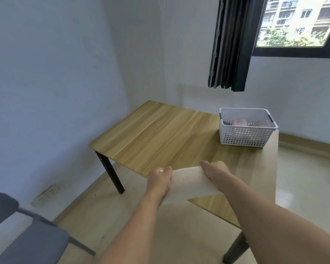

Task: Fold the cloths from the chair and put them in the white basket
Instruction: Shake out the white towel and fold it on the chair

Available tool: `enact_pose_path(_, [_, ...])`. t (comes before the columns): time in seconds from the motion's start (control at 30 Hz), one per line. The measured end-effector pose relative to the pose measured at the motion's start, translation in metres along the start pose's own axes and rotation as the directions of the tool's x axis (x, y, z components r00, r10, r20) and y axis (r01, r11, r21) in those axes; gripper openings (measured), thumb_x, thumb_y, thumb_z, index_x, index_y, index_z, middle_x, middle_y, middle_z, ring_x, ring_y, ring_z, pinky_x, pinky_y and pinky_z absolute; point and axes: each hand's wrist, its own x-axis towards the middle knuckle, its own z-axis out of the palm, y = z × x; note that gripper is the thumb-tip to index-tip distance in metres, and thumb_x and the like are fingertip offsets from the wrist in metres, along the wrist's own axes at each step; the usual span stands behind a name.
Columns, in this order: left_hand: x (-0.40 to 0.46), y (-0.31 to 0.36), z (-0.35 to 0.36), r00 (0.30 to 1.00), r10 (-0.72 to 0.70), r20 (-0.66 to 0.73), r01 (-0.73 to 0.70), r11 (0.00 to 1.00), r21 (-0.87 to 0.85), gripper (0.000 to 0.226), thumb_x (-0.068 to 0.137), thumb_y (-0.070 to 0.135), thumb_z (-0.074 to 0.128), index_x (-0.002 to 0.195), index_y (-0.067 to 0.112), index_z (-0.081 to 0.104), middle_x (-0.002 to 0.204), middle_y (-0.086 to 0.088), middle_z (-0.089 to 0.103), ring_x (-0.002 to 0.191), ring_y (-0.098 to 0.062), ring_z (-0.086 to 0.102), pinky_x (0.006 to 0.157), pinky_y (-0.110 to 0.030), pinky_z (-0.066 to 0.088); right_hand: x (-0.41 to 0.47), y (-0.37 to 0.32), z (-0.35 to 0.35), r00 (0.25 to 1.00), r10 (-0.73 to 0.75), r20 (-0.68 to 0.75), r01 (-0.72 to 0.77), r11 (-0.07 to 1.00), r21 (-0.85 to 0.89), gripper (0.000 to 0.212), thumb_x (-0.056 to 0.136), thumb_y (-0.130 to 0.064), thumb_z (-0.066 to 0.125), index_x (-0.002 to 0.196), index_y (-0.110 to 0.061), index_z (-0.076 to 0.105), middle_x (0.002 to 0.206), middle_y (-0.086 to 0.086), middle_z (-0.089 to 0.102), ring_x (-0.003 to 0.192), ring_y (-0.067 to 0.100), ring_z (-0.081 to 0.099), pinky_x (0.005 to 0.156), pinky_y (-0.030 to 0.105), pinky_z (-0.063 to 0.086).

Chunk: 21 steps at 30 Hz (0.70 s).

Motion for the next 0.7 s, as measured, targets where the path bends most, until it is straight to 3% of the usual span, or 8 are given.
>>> enact_pose_path(0.13, [0.022,0.027,0.060,1.000,0.002,0.015,-0.002,0.999,0.055,0.033,0.087,0.038,0.052,0.071,0.011,0.059,0.072,-0.010,0.057,0.067,-0.025,0.053,0.062,-0.030,0.036,0.044,0.004,-0.047,1.000,0.006,-0.016,-0.006,1.000,-0.006,0.040,0.089,-0.042,0.051,0.105,-0.006,0.058,0.093,0.009,0.059,0.088,0.027,0.057,0.077,0.034,0.042])
enact_pose_path(0.23, [0.043,0.043,0.116,1.000,0.020,0.024,-0.022,0.998,0.059,0.034,0.088,0.037,0.052,0.065,0.012,0.056,0.064,-0.004,0.054,0.067,-0.024,0.051,0.060,-0.031,0.034,0.089,0.013,-0.088,0.999,0.006,-0.048,-0.006,1.000,-0.001,0.040,0.090,-0.041,0.051,0.104,-0.005,0.058,0.095,0.010,0.060,0.087,0.027,0.057,0.076,0.034,0.042])
enact_pose_path(0.37, [0.065,0.066,0.199,0.995,-0.026,0.096,0.027,1.000,-0.014,0.042,0.087,0.042,0.057,0.093,0.002,0.066,0.072,-0.002,0.062,0.071,-0.020,0.057,0.066,-0.029,0.041,0.162,0.018,-0.153,0.999,-0.027,-0.018,0.027,0.999,-0.022,0.038,0.089,-0.040,0.052,0.102,-0.005,0.061,0.087,0.006,0.058,0.080,0.022,0.056,0.073,0.032,0.041])
enact_pose_path(0.47, [0.073,0.083,0.245,0.965,-0.052,0.259,0.085,0.989,-0.117,0.040,0.088,0.043,0.064,0.102,0.005,0.068,0.090,-0.008,0.072,0.078,-0.020,0.065,0.070,-0.029,0.048,0.212,0.017,-0.200,0.995,-0.101,-0.001,0.101,0.988,-0.116,0.036,0.088,-0.039,0.053,0.104,-0.007,0.060,0.088,0.005,0.058,0.076,0.019,0.053,0.071,0.031,0.040])
enact_pose_path(0.53, [0.069,0.090,0.269,0.924,-0.086,0.372,0.157,0.974,-0.166,0.036,0.086,0.036,0.070,0.103,0.005,0.066,0.087,-0.006,0.071,0.073,-0.016,0.064,0.066,-0.026,0.050,0.237,0.012,-0.228,0.990,-0.132,0.059,0.140,0.972,-0.188,0.038,0.088,-0.040,0.054,0.106,-0.007,0.061,0.097,0.008,0.062,0.085,0.023,0.056,0.074,0.031,0.043])
enact_pose_path(0.63, [0.067,0.107,0.293,0.893,-0.114,0.435,0.208,0.962,-0.175,0.025,0.085,0.027,0.071,0.095,0.007,0.060,0.080,-0.003,0.069,0.069,-0.014,0.064,0.063,-0.027,0.053,0.265,-0.004,-0.255,0.972,-0.105,0.211,0.161,0.949,-0.271,0.056,0.079,-0.056,0.059,0.110,-0.010,0.063,0.109,0.009,0.064,0.099,0.028,0.060,0.089,0.035,0.048])
enact_pose_path(0.7, [0.072,0.126,0.307,0.913,-0.097,0.397,0.186,0.964,-0.191,0.022,0.086,0.024,0.070,0.092,0.008,0.057,0.079,-0.004,0.067,0.069,-0.015,0.063,0.064,-0.029,0.053,0.288,-0.020,-0.266,0.951,-0.107,0.289,0.187,0.945,-0.267,0.081,0.058,-0.075,0.060,0.112,-0.015,0.063,0.112,0.007,0.064,0.102,0.028,0.061,0.095,0.040,0.048])
